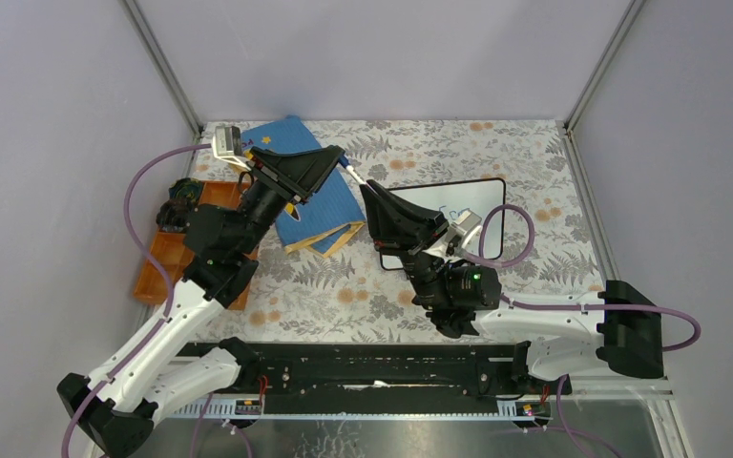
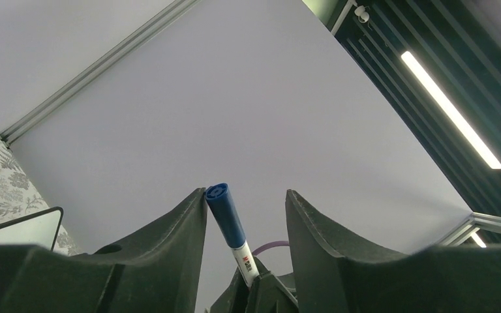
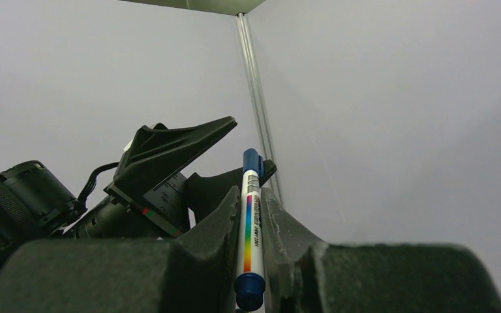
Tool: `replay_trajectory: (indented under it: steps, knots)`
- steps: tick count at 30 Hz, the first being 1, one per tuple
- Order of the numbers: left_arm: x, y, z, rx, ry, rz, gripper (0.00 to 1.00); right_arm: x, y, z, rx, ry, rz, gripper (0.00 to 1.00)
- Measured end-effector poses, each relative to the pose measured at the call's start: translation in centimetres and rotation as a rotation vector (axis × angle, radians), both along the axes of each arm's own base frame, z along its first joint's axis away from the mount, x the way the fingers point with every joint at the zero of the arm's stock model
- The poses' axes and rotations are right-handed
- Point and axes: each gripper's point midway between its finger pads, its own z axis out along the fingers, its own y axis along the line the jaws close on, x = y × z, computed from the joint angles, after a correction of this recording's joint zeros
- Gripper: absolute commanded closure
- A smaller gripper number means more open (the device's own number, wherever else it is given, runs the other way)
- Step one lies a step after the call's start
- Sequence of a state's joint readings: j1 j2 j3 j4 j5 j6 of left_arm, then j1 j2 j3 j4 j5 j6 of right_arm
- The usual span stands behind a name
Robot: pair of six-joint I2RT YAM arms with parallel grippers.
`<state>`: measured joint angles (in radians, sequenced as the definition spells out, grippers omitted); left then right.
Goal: Write a sentence on the whiteboard
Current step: Close the whiteboard marker at the center of the board.
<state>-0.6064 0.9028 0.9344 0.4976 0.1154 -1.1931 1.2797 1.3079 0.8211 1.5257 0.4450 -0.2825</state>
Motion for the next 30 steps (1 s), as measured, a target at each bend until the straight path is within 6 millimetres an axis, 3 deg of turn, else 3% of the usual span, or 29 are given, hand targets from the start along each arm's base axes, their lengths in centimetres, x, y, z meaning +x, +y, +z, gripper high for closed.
replay_trajectory:
  steps: [19, 28, 30]
  knots:
    - [0.31, 0.04, -0.44, 0.022, 0.005, 0.021, 0.67, -0.47, 0.21, -0.02, -0.009, -0.011, 0.030, 1.00]
    - [0.14, 0.14, -0.25, 0.014, 0.004, 0.017, 0.99, -0.50, 0.36, -0.24, -0.016, -0.009, 0.035, 1.00]
    - [0.09, 0.16, -0.23, 0.013, 0.004, 0.016, 1.00, -0.53, 0.40, -0.23, -0.017, -0.012, 0.037, 1.00]
